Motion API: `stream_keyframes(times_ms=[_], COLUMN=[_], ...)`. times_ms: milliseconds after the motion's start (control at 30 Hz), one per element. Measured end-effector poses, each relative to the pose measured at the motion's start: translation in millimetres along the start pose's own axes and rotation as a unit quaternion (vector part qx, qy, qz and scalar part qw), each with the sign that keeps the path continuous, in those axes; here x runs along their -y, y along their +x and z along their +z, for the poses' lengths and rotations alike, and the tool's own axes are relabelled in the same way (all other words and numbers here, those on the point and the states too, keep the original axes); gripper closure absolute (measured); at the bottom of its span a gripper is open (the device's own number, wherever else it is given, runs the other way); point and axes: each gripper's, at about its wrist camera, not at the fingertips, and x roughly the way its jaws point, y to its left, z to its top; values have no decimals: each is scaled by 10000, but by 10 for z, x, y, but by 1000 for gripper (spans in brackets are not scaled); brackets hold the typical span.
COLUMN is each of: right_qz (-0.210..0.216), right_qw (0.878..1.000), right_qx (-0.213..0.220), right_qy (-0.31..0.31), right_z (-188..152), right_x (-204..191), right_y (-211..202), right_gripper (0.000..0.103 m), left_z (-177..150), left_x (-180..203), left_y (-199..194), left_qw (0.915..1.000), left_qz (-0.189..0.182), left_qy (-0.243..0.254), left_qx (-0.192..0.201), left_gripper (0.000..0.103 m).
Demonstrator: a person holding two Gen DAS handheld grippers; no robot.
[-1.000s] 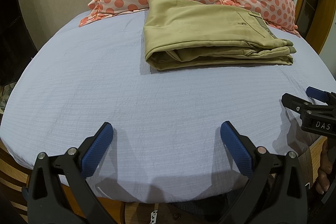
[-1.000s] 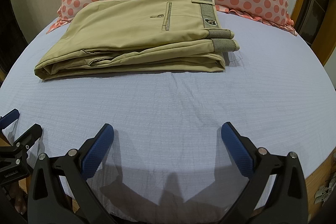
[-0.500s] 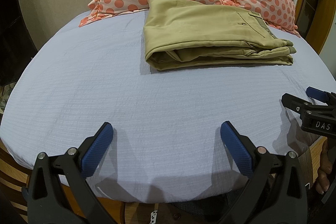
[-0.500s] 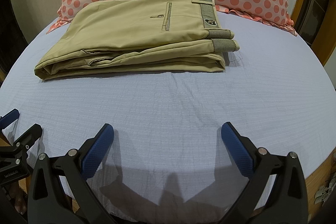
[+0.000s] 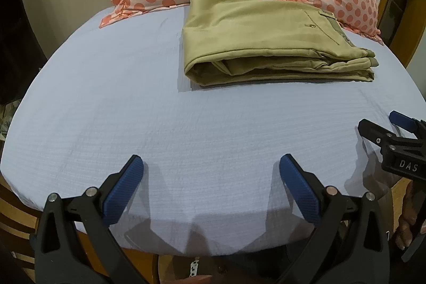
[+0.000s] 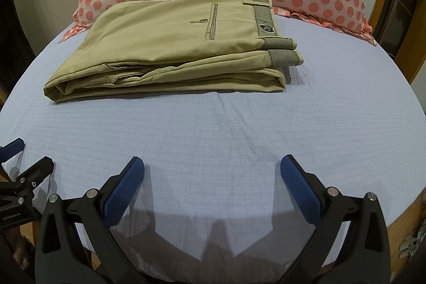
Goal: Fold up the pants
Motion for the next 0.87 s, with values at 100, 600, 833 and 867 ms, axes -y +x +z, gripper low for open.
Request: stream_keyframes(times_ms=[100, 600, 833, 867], right_qz=[-2, 3, 1, 1], right_qw=[10000, 10000, 10000, 10000], right_qx=[0, 4, 6, 6], right_qy=[2, -4, -1, -2], right_z=[0, 4, 5, 5], right_x=[-1, 0, -5, -5], right_y=[0, 4, 6, 7], right_gripper=[1, 1, 1, 1], left_z=[22, 17, 21, 21], left_x=[4, 18, 4, 3], left_y=[11, 17, 22, 21], left_qw=[10000, 9999, 10000, 9999], left_qz=[4, 18, 9, 8], left_qy=[-17, -38, -23, -23], left_qx=[-78, -105, -97, -105], left_gripper=[2, 2, 2, 2])
